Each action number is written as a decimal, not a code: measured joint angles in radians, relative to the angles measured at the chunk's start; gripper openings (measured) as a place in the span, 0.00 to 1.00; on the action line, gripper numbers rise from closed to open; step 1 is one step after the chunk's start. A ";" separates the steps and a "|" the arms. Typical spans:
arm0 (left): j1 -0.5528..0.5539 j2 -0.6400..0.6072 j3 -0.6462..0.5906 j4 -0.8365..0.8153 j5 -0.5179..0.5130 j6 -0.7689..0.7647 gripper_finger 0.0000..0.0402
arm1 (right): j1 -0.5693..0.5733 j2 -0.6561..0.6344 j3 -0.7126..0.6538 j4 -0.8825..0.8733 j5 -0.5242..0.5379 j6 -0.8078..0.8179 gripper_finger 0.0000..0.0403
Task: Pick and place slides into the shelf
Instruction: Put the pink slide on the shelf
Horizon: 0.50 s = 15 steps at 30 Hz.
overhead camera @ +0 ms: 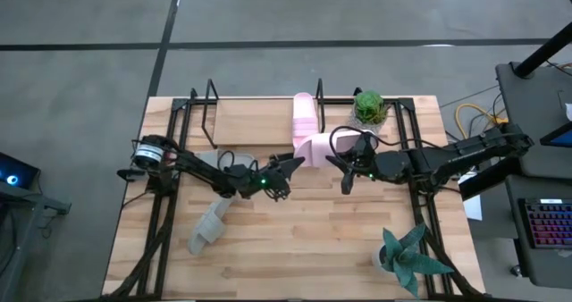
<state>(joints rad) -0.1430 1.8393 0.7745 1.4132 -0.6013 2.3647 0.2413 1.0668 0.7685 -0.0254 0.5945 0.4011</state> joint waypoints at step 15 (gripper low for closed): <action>0.008 0.000 0.026 -0.074 -0.039 -0.066 0.12 | 0.000 0.000 0.000 -0.002 -0.047 0.011 0.03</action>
<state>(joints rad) -0.1345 1.8393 0.8001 1.3396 -0.6402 2.2984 0.2413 1.0672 0.7685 -0.0269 0.5480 0.4118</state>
